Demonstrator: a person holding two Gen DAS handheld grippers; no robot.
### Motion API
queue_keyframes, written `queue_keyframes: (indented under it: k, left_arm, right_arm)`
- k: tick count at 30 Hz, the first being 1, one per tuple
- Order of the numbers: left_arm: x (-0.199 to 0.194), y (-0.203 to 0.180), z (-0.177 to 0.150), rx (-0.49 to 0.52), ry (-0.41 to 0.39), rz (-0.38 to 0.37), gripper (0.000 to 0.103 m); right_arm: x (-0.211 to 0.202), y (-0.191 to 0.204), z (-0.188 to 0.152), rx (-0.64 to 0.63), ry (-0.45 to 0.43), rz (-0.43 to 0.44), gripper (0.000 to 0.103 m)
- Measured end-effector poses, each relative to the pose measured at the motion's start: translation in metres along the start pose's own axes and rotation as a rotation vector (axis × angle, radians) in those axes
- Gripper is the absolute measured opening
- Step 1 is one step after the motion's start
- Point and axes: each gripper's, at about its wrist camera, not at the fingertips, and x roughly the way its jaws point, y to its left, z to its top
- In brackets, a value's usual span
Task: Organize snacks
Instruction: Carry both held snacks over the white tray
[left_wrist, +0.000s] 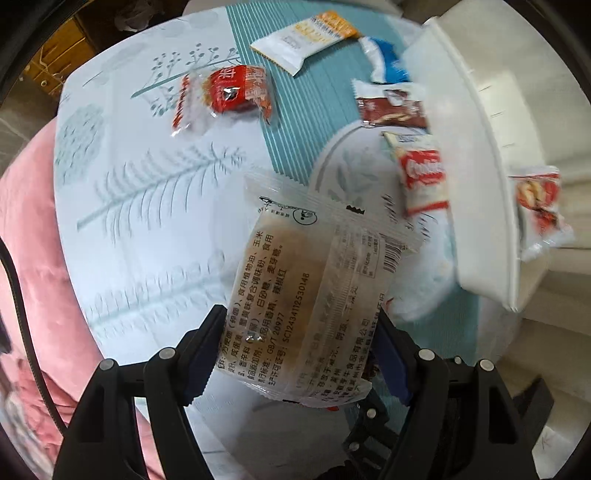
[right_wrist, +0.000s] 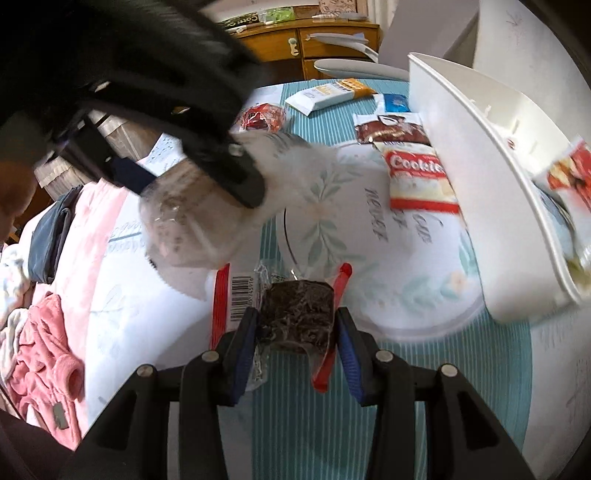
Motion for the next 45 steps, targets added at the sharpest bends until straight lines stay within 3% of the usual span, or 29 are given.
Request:
queue_keyframes:
  k: [3,10,18,25,32,45]
  left_arm:
    - [-0.010,0.006,-0.034,-0.026,-0.047,-0.057,0.074]
    - [-0.029,-0.001,-0.080,-0.088,-0.115,-0.190,0.074]
    - [-0.047,-0.002,-0.114,-0.102,-0.213,-0.265,0.074]
    - [-0.063,-0.019,-0.123,-0.074,-0.287,-0.258,0.074]
    - [-0.078,-0.050,-0.126,-0.089,-0.354,-0.262,0.075]
    - [-0.072,-0.149,-0.116,-0.139,-0.473,-0.280,0.075]
  right_arm:
    - [-0.012,0.004,-0.008,0.006,-0.002,-0.016,0.042]
    - [-0.053,-0.001,-0.018,0.042,-0.050,-0.051,0.042]
    - [-0.080,-0.015,-0.010,0.048,-0.087,-0.066,0.042]
    - [-0.106,-0.034,-0.007,0.040,-0.102,-0.061,0.042]
    - [-0.124,-0.077,0.003,0.062,-0.146,-0.049,0.042]
    - [-0.158,-0.169,0.025,-0.023,-0.219,-0.040,0.042]
